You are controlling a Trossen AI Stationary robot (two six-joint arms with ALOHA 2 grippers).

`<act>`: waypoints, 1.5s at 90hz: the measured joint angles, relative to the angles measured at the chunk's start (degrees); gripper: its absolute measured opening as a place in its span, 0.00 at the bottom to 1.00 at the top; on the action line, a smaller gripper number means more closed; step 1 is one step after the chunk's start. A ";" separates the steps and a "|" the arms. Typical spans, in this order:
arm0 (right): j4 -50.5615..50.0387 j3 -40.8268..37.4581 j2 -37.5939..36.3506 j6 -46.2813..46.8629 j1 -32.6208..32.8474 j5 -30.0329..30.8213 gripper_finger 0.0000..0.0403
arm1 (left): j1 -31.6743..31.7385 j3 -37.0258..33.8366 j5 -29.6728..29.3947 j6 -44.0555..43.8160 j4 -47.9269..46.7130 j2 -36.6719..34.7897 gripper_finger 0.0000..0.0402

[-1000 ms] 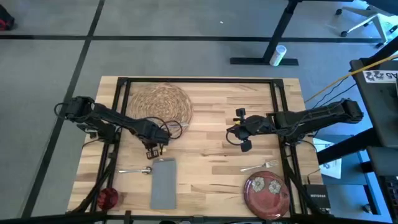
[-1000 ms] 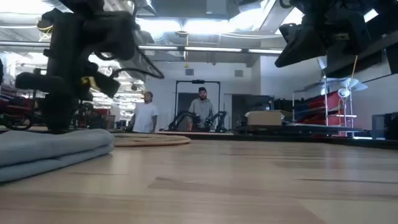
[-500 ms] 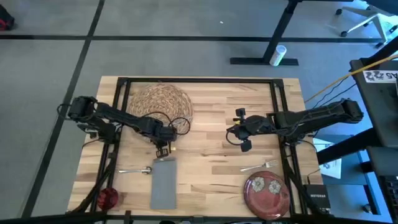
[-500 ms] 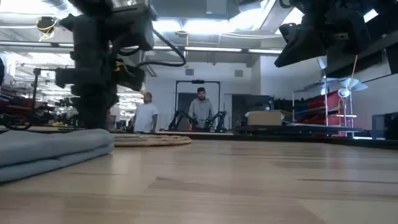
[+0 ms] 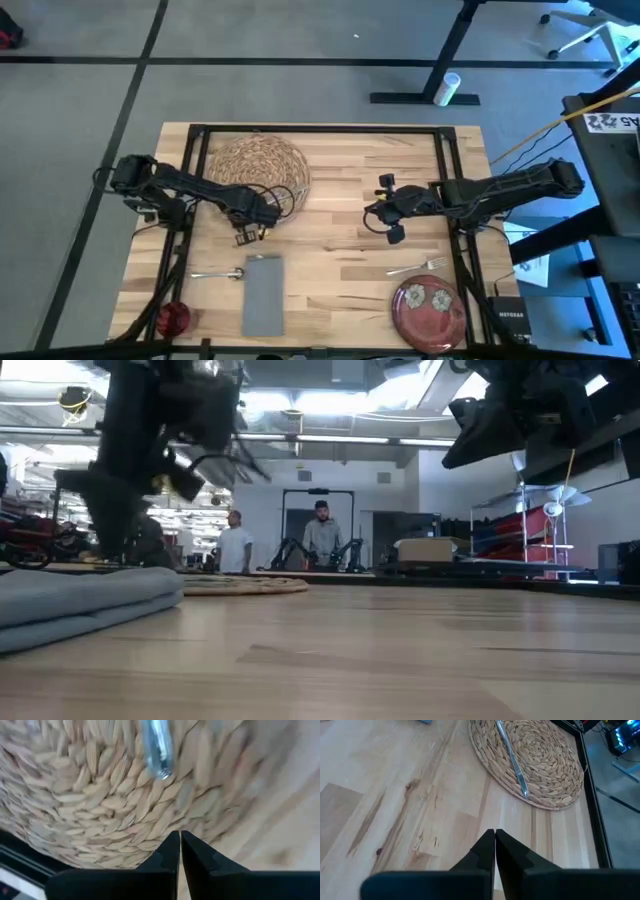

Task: Set table place
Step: Move the brown placemat to the center of the table

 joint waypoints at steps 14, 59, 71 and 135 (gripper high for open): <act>-0.42 0.00 0.02 0.00 0.00 0.00 0.00 | 2.15 -4.19 0.02 0.49 5.24 0.00 0.00; -0.80 0.00 0.01 0.00 0.00 0.02 0.00 | 1.13 -0.07 1.74 3.94 15.40 4.75 0.00; -0.77 0.00 0.00 0.02 0.00 0.02 0.00 | 0.92 2.14 2.87 5.56 19.95 6.21 0.00; -0.81 0.00 0.01 0.02 0.00 0.01 0.00 | -1.59 20.07 8.07 16.02 35.55 22.91 0.00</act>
